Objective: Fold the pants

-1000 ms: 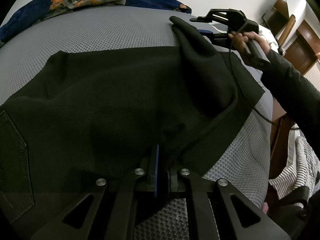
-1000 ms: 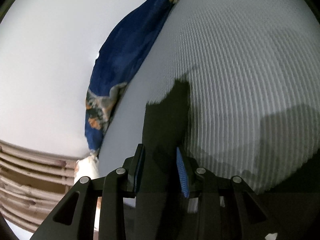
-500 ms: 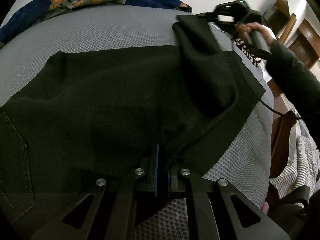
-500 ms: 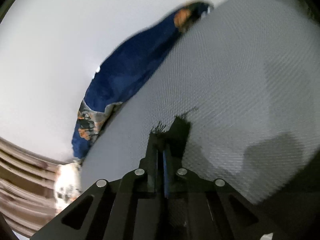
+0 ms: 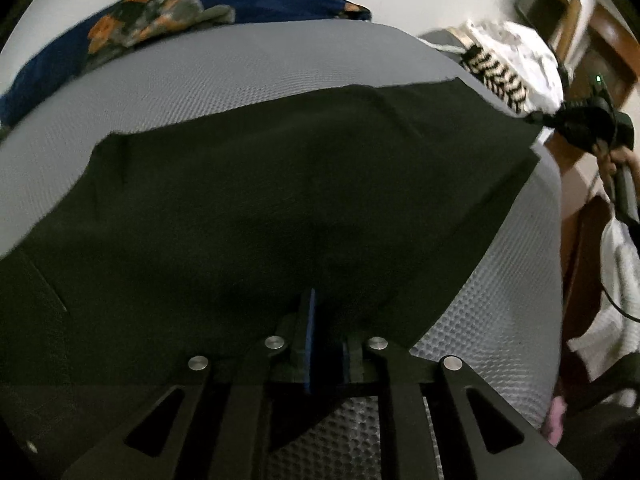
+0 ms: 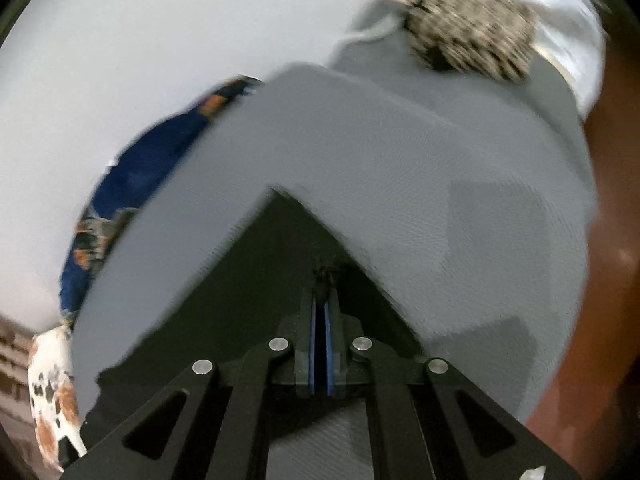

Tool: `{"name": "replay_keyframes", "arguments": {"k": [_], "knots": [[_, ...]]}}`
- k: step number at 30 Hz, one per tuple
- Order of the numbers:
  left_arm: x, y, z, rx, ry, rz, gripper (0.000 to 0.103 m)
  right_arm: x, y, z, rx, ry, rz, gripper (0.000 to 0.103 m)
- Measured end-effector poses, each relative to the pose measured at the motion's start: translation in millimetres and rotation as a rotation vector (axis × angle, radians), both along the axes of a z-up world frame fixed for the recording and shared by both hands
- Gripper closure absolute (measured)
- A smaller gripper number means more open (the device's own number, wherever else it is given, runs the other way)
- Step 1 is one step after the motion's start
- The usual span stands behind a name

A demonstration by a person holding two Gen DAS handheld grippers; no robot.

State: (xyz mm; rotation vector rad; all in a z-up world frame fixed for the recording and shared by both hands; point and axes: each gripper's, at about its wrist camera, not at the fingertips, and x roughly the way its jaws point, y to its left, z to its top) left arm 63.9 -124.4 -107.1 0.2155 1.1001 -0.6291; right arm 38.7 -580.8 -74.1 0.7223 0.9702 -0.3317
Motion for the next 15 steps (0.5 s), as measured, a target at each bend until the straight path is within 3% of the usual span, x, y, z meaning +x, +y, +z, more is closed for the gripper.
{"name": "replay_keyframes", "arguments": {"k": [4,10,15], "knots": [[-6,-6,0,0.054,-0.044,-0.040,0.090,-19,-5,-22,0.022,0.022,-0.036,0.100],[-12,-10,1,0.097,-0.076,-0.066,0.090,-17,-5,-15,-0.013,0.001,-0.029,0.100],[-22,-16,1,0.120,-0.107,-0.101,0.091,-15,-4,-26,-0.020,0.036,-0.031,0.100]]}}
